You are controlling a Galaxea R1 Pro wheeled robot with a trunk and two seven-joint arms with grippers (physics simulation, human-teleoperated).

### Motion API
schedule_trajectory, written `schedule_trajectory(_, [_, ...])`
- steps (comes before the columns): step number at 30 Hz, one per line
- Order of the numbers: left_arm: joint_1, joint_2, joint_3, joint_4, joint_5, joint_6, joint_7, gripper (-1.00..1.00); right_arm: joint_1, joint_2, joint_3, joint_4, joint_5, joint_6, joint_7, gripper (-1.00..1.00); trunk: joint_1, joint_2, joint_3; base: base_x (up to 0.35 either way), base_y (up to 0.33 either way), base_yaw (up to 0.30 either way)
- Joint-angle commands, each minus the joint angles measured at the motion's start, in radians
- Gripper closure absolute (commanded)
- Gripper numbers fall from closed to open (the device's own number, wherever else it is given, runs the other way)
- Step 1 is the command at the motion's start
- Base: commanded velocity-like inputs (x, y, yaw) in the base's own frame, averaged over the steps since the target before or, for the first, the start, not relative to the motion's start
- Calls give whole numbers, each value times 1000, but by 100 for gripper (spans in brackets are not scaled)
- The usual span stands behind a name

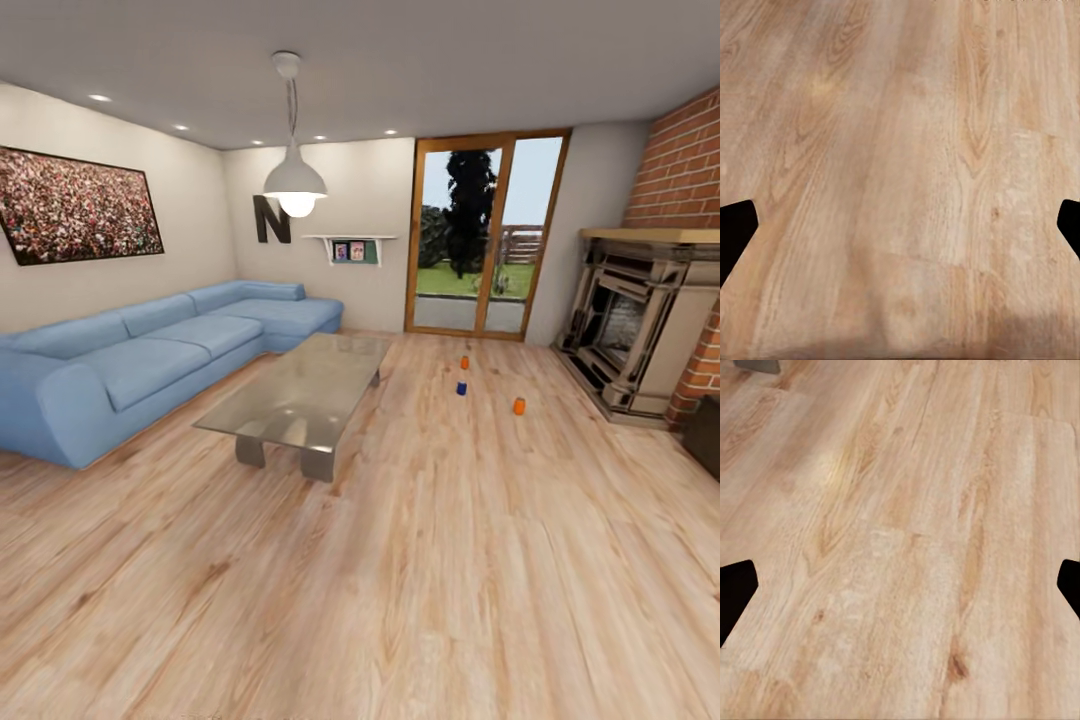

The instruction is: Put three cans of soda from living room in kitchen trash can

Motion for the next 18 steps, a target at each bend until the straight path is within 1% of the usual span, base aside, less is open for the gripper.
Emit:
schedule_trajectory(1, [0,0,0,0,0,0,0,-100,0,0,0,0,1,0,0,-100,0,0,0,-4,279,207])
schedule_trajectory(18, [0,0,0,0,-1,0,0,-100,0,0,0,1,2,0,0,-100,0,0,0,-1,281,207])
